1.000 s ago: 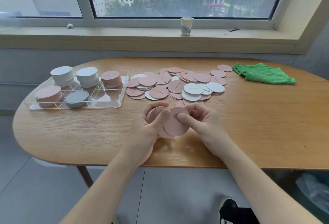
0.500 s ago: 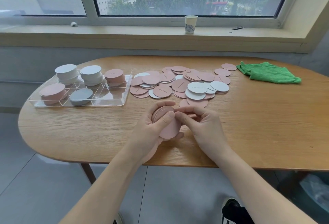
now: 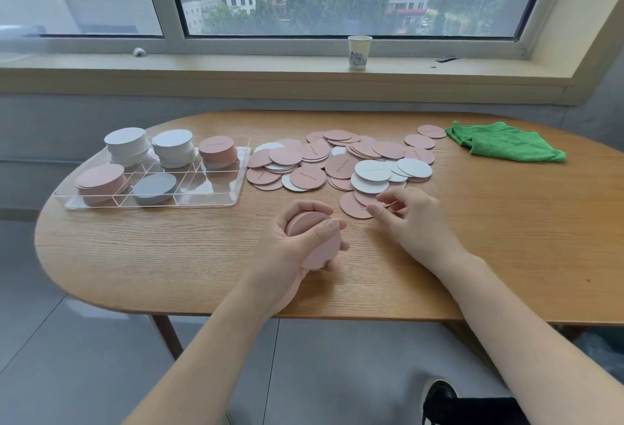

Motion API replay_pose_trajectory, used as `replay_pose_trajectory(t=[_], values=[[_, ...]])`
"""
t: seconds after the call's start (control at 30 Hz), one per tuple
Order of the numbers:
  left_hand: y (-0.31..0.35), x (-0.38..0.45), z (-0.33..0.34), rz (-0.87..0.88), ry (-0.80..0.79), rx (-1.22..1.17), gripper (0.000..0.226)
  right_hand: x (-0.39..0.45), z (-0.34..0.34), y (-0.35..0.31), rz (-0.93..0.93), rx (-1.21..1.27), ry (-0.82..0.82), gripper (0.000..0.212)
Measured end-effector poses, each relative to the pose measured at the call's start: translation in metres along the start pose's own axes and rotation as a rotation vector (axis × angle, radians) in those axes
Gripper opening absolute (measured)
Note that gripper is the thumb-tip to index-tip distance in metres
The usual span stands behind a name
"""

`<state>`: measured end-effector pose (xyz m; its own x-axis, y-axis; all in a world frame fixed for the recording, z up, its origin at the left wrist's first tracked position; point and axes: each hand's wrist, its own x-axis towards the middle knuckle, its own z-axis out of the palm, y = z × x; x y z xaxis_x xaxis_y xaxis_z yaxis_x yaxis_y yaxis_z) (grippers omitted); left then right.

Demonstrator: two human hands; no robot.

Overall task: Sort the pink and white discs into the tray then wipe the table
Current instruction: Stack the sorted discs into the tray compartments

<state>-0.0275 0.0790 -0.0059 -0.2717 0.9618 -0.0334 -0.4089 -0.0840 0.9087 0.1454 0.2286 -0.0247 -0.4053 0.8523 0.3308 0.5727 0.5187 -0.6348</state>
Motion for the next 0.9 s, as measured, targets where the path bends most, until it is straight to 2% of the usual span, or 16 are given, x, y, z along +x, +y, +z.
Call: replay_pose_trajectory(t=[0.17, 0.27, 0.37, 0.6, 0.83, 0.9], values=[[0.002, 0.000, 0.004, 0.011, 0.011, -0.013, 0.034, 0.015, 0.014, -0.001, 0.011, -0.125, -0.094, 0.047], [0.003, -0.002, 0.003, 0.005, 0.020, -0.017, 0.036, 0.021, 0.016, 0.002, 0.052, -0.125, -0.063, 0.053], [0.003, -0.002, 0.003, 0.004, 0.019, -0.018, 0.036, 0.025, 0.015, 0.006, 0.101, -0.077, -0.012, 0.051], [0.002, -0.001, 0.003, -0.009, 0.020, -0.029, 0.038, 0.033, 0.020, 0.009, 0.123, -0.203, -0.064, 0.061], [0.001, -0.001, 0.003, -0.015, 0.028, -0.018, 0.046, 0.018, 0.016, -0.001, -0.037, -0.165, -0.123, 0.051], [0.002, -0.001, 0.003, -0.014, 0.022, -0.019, 0.041, 0.014, 0.014, -0.004, -0.080, -0.148, -0.158, 0.049]])
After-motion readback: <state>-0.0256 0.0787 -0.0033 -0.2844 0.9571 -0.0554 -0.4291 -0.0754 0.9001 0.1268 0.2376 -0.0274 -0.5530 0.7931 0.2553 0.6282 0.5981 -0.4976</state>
